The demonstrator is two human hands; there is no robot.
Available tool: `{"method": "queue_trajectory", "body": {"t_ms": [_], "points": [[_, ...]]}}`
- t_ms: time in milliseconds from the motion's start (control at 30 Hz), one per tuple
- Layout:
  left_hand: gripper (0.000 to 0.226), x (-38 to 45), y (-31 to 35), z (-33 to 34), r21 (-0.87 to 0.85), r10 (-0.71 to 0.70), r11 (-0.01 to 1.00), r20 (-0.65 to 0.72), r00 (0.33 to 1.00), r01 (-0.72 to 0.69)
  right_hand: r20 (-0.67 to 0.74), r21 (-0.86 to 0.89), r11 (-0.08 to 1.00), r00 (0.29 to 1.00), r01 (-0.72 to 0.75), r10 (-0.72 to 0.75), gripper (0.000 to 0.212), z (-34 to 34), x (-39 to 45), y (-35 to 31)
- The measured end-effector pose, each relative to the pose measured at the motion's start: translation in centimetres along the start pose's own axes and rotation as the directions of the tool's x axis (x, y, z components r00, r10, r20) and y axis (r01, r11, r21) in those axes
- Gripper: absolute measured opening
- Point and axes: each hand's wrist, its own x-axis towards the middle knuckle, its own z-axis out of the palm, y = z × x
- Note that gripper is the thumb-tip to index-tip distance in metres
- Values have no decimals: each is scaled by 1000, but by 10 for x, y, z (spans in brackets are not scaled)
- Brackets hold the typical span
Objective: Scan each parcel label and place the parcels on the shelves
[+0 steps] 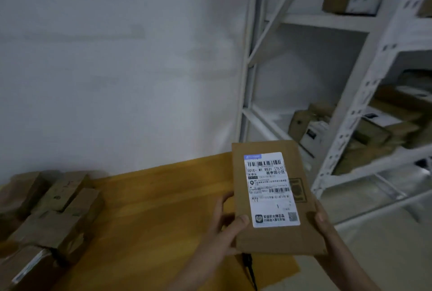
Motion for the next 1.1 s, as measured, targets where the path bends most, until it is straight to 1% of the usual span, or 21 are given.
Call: {"method": "queue_trajectory", "body": {"t_ms": [33,67,100,133,200,233,267,333,367,433,500,567,600,633,733,767,833,867,933,1033,1100], "points": [[55,2,0,7,-42,15,999,12,1000,-14,116,13,995,988,99,-100,128,-27,-9,-22],[52,2,5,18,-38,15,999,31,999,-14,52,114,986,990,124,-131,122,-34,-6,-31],[48,2,10,30,-22,28,999,54,998,-27,42,127,976,982,176,-183,113,-43,-11,-39],[43,3,15,45,10,44,999,73,996,-45,-9,104,978,983,182,-182,100,-56,-17,-53],[35,-2,33,78,33,69,997,138,988,-74,-31,193,949,968,249,-247,68,-84,-35,-70],[34,-2,42,92,38,81,995,174,981,-89,-61,214,947,971,240,-232,57,-93,-43,-82],[36,-2,52,107,47,81,995,211,974,-93,-73,209,948,970,241,-231,54,-105,-52,-95],[34,-4,71,137,69,77,993,273,959,-99,-106,148,952,962,267,-253,78,-127,-69,-120],[32,-2,80,150,77,75,992,302,950,-103,-135,122,958,961,259,-242,86,-134,-77,-133],[31,2,98,175,102,91,986,340,936,-133,-188,97,962,954,255,-234,76,-155,-83,-152],[30,9,119,197,130,110,977,366,924,-168,-203,94,961,950,262,-239,67,-168,-84,-177],[35,20,140,219,143,121,970,411,904,-195,-220,104,960,948,259,-231,53,-185,-79,-199],[41,26,151,230,156,121,966,432,894,-206,-225,116,959,947,258,-228,52,-194,-76,-210],[46,32,162,241,166,124,961,449,885,-219,-226,108,959,946,263,-234,57,-201,-73,-221],[58,57,192,275,213,148,937,472,869,-276,-250,53,957,932,284,-263,100,-232,-53,-253],[62,66,203,287,232,155,928,471,868,-291,-255,44,959,931,281,-261,100,-242,-46,-263],[73,82,227,310,251,151,923,463,873,-292,-242,53,957,933,286,-266,74,-266,-27,-286],[76,90,237,321,247,149,925,463,874,-288,-235,58,958,936,283,-262,65,-278,-17,-298],[71,105,256,342,242,150,927,462,874,-286,-231,71,962,943,264,-241,59,-302,6,-319],[67,126,280,372,243,161,924,452,877,-295,-219,84,964,948,254,-230,44,-332,37,-348],[69,141,293,390,244,183,918,439,880,-312,-199,71,965,951,253,-235,44,-352,60,-366]]}}
